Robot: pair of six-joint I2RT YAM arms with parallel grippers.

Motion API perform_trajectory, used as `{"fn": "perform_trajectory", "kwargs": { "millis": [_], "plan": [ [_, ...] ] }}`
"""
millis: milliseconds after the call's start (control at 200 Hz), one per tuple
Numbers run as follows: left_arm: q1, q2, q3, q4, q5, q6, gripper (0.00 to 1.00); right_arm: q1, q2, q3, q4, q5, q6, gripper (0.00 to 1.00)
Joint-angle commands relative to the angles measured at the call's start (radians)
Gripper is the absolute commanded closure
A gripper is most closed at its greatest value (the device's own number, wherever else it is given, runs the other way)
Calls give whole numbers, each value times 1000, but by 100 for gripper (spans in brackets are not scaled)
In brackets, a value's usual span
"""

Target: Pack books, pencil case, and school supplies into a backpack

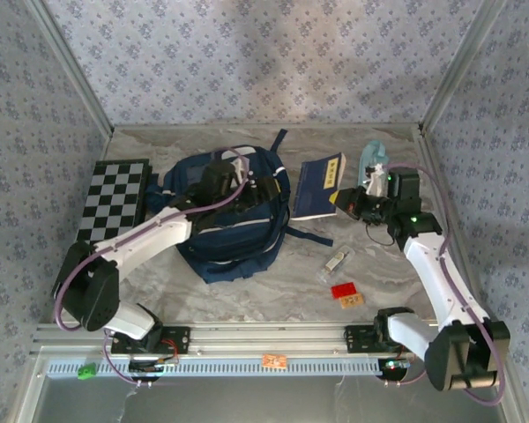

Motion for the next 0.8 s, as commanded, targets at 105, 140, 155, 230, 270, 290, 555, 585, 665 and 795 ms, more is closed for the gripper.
{"fn": "perform_trajectory", "kwargs": {
  "millis": [105, 140, 155, 230, 270, 290, 555, 585, 665, 795],
  "plan": [
    [57, -36, -104, 301, 199, -148, 16, 164, -19, -19, 277, 18, 196, 100],
    [57, -33, -113, 348, 218, -165, 16, 189, -12, -29, 318, 23, 217, 100],
    [58, -32, -115, 363, 225, -169, 16, 202, -8, -33, 343, 28, 228, 100],
    [58, -37, -125, 409, 249, -176, 16, 240, 13, -54, 415, 59, 262, 100],
    [59, -48, -131, 415, 244, -176, 18, 253, 26, -64, 437, 74, 274, 100],
    [59, -54, -135, 421, 241, -175, 20, 257, 30, -70, 448, 80, 279, 100],
    [60, -129, -169, 448, 216, -138, 60, 264, 81, -107, 475, 69, 276, 100],
    [59, -133, -169, 441, 211, -135, 66, 263, 85, -109, 475, 67, 278, 98],
    [59, -136, -170, 442, 210, -135, 79, 269, 103, -108, 494, 54, 286, 94],
    [59, -137, -164, 440, 210, -141, 95, 272, 129, -106, 530, 39, 306, 73]
  ]
}}
